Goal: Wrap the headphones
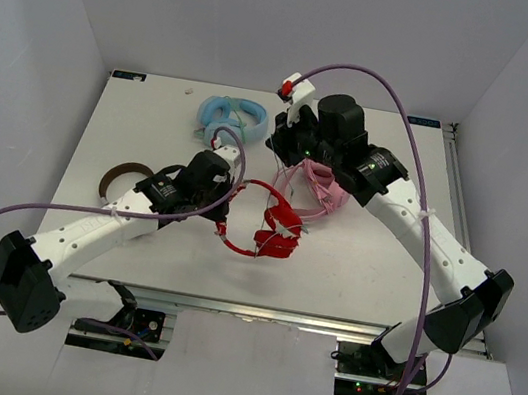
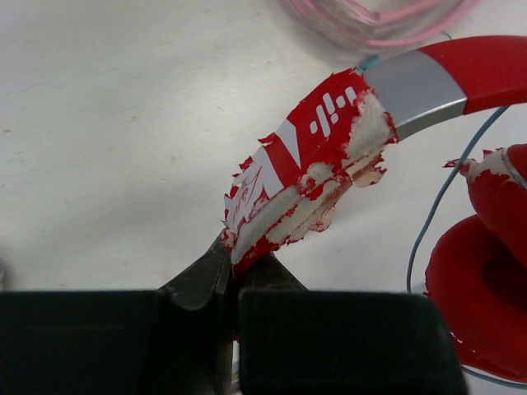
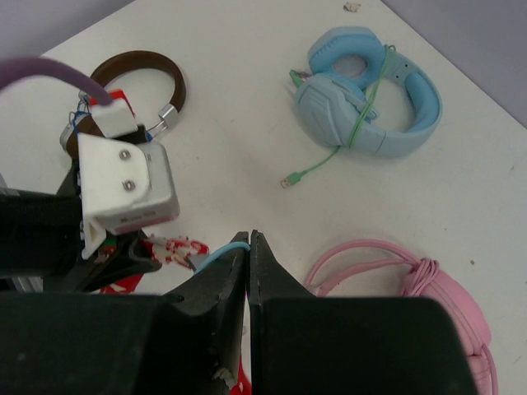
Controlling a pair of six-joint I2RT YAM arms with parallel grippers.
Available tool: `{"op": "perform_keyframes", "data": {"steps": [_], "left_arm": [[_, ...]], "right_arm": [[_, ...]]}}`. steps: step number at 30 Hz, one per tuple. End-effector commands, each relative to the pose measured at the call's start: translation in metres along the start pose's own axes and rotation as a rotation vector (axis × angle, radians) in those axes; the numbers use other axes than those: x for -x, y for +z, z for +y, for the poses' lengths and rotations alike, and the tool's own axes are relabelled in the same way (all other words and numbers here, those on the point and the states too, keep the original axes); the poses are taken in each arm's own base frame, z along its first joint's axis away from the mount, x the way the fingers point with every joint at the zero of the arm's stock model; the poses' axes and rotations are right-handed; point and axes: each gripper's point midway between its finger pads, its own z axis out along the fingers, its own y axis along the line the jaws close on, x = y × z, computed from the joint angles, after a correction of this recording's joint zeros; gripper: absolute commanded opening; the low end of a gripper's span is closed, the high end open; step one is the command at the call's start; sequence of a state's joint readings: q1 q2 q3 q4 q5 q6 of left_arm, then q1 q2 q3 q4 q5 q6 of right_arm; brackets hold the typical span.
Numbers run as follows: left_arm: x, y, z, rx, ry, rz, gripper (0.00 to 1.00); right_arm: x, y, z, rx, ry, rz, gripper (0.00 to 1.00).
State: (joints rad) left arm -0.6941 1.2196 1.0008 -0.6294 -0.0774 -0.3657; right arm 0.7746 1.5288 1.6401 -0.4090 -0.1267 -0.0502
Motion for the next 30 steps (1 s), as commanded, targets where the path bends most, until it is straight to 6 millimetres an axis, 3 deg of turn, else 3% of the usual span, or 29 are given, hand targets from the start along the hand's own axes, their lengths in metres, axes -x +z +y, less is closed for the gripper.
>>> {"op": "perform_keyframes", "data": {"steps": [1,8,18,24,30], "left_arm": [[0.041,-0.018,0.023,0.164,-0.128,-0.171,0.00],[0.039,-0.012,0.055,0.354,-0.193,-0.170,0.00],[0.051,-0.025,0.088,0.496,-0.337,-0.246,0.00],[0.055,-0.032,0.105,0.562,-0.417,-0.272,0.00],[0.062,-0.040,0.109,0.588,-0.475,-0.296,0.00]], "right_arm": [[0.013,-0.020,0.005,-0.008,0.008,-0.015,0.08],[0.014,-0.036,0.033,0.114,0.017,-0.022,0.08],[0.007,-0.060,0.091,0.373,0.046,-0.052,0.08],[-0.010,-0.066,0.117,0.507,0.083,-0.054,0.08],[-0.025,-0.075,0.144,0.628,0.078,-0.080,0.08]]}}
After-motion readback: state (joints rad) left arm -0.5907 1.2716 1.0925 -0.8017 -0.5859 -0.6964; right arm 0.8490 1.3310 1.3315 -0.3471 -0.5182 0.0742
